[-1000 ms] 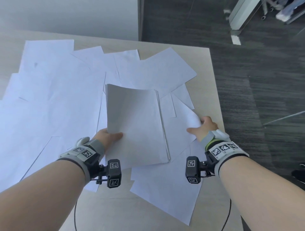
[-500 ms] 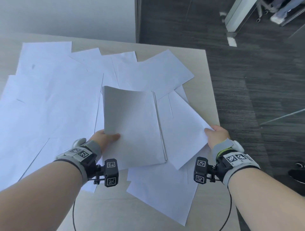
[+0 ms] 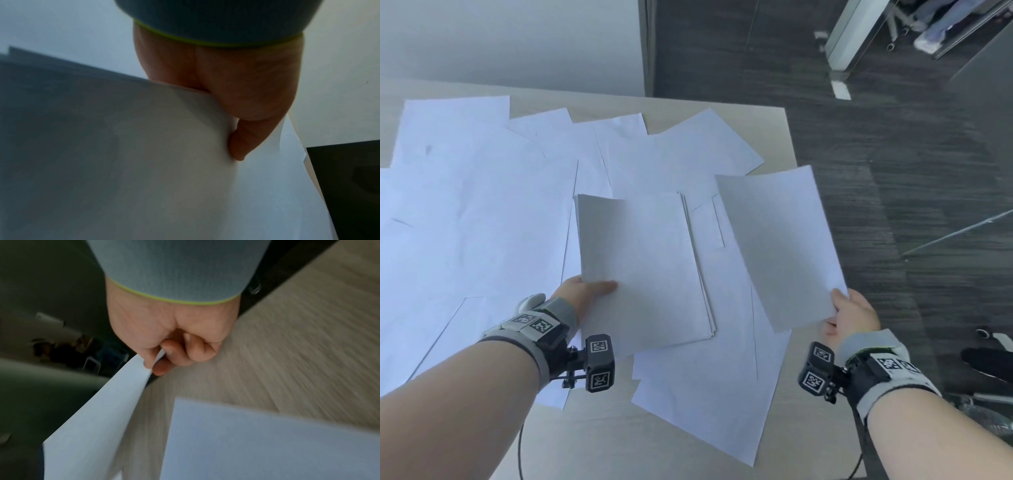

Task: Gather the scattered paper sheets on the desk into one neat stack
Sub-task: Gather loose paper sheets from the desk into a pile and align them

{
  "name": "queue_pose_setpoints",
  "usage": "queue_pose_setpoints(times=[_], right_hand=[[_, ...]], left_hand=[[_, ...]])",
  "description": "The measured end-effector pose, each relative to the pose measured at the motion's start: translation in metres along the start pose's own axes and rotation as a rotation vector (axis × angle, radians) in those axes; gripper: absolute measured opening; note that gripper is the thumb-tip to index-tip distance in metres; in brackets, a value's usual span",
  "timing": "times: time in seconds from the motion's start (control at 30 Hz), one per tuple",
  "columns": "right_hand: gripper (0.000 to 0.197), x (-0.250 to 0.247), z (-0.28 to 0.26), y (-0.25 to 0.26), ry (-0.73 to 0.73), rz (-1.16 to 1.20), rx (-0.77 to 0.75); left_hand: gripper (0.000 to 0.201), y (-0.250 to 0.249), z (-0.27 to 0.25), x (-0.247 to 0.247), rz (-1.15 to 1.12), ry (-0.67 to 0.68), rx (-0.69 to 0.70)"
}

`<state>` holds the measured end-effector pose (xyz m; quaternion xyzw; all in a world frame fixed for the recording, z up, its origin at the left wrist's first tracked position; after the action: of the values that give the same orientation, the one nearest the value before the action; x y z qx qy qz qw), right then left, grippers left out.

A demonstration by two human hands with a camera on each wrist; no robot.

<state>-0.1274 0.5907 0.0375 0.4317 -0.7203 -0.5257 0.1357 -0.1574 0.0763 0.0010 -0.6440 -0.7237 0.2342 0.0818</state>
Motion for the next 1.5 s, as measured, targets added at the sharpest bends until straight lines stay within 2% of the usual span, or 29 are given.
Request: queue_pose_setpoints(times=[0.1, 0.2, 0.3, 0.37, 0.4, 0.47, 0.5, 0.57, 0.63, 0.7, 0.8, 0.9, 1.0, 1.23, 1.4, 1.5], right_hand=[[0.014, 0.041, -0.016, 0.001, 0.117, 0.019, -0.052], [0.014, 0.083, -0.038, 0.002, 0.271, -0.111, -0.100], [0.011, 0.131, -0.070, -0.002, 0.511, -0.279, -0.111], [0.007, 0.155, -0.093, -0.007, 0.667, -0.376, -0.125], [0.006, 0.163, -0.103, -0.008, 0.735, -0.443, -0.162], [0.015, 0.177, -0.118, -0.013, 0.862, -0.625, -0.266], [0.018, 0.182, -0.123, -0.015, 0.914, -0.709, -0.305], [0.027, 0.186, -0.125, -0.019, 0.961, -0.798, -0.340], [0.033, 0.185, -0.118, -0.015, 0.906, -0.827, -0.378], [0.025, 0.179, -0.104, -0.001, 0.754, -0.779, -0.424], [0.012, 0.161, -0.076, 0.019, 0.491, -0.622, -0.397], [0.023, 0.149, -0.053, 0.023, 0.346, -0.528, -0.314], [0.030, 0.142, -0.041, 0.020, 0.262, -0.497, -0.233], [0.034, 0.154, -0.040, 0.001, 0.246, -0.330, -0.022], [0.006, 0.167, -0.053, -0.005, 0.274, -0.160, 0.081], [0.008, 0.172, -0.054, -0.004, 0.285, -0.168, 0.072]], left_hand=[[0.047, 0.000, 0.001, -0.002, -0.005, -0.049, 0.005], [0.079, 0.004, -0.005, 0.000, 0.017, -0.048, -0.081], [0.091, 0.013, 0.003, -0.006, -0.151, -0.021, -0.147], [0.106, 0.023, 0.005, -0.003, -0.299, 0.022, -0.227], [0.101, 0.018, -0.001, 0.001, -0.238, 0.044, -0.192], [0.065, 0.007, -0.005, 0.003, -0.048, 0.007, -0.058], [0.049, 0.005, -0.005, 0.004, -0.008, -0.005, -0.032], [0.036, 0.006, -0.003, 0.007, 0.032, -0.008, -0.012], [0.029, 0.006, 0.002, 0.006, 0.061, -0.004, 0.005], [0.029, 0.007, 0.006, 0.004, 0.087, -0.003, 0.006], [0.032, 0.009, 0.010, 0.006, 0.082, 0.021, 0.015], [0.022, 0.007, 0.012, 0.007, 0.070, 0.031, 0.009], [0.022, 0.006, 0.013, 0.010, 0.071, 0.029, -0.001], [0.027, 0.001, 0.014, 0.013, 0.078, 0.031, 0.006], [0.025, 0.003, 0.013, 0.015, 0.072, 0.038, -0.011], [0.027, 0.004, 0.015, 0.017, 0.077, 0.039, -0.009]])
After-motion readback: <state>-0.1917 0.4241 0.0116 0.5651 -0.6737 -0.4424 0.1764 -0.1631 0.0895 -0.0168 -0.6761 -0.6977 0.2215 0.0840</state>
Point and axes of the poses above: each hand's wrist, its own z-axis towards the middle knuckle, its own x-axis out of the palm, y = z × x, the point moved 9 cm from there along z, towards the middle knuckle, and after that the axes turned 11 degrees about -x, right-handed, at the moved point
